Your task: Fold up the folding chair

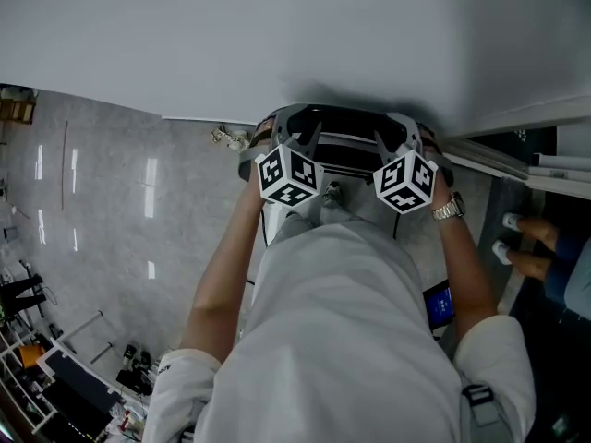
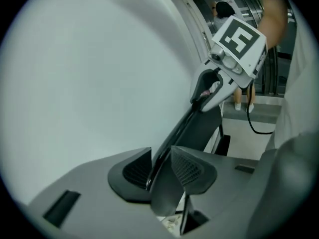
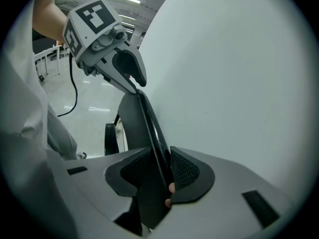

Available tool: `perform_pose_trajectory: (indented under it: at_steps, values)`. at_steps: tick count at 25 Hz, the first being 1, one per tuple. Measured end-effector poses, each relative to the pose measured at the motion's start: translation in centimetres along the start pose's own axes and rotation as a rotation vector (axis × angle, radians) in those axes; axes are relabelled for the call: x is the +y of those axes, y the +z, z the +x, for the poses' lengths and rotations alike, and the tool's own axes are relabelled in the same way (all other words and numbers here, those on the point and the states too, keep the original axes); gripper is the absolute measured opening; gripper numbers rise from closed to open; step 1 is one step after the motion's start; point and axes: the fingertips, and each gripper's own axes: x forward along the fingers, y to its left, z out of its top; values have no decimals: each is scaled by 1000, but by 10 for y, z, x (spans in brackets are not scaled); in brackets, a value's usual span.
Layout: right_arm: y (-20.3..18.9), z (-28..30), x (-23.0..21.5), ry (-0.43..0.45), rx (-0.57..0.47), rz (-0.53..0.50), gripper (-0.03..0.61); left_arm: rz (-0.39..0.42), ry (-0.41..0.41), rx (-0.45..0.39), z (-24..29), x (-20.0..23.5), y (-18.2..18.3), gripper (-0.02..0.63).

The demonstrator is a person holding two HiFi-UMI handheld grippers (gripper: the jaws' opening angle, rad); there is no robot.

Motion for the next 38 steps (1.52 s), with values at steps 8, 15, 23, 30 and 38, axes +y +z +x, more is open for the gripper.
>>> perform_pose_trajectory:
  at_steps: [8, 15, 23, 30, 38]
  values:
    - [0, 15, -12, -104, -30, 23, 118, 59, 28, 10, 35, -15, 24, 124]
    - [-6, 35, -38, -215, -29, 55, 114, 104, 123, 33, 66, -3, 30, 112]
    - [-7, 41, -45, -259, -37, 86, 106, 20, 126, 46, 75, 3, 31, 100]
    - [-3, 44, -44, -232, -9, 81, 106, -9, 131, 47, 75, 6, 29, 100]
    - [-7, 41, -45, -269, -27, 110, 106, -32, 130, 31, 72, 1, 31, 99]
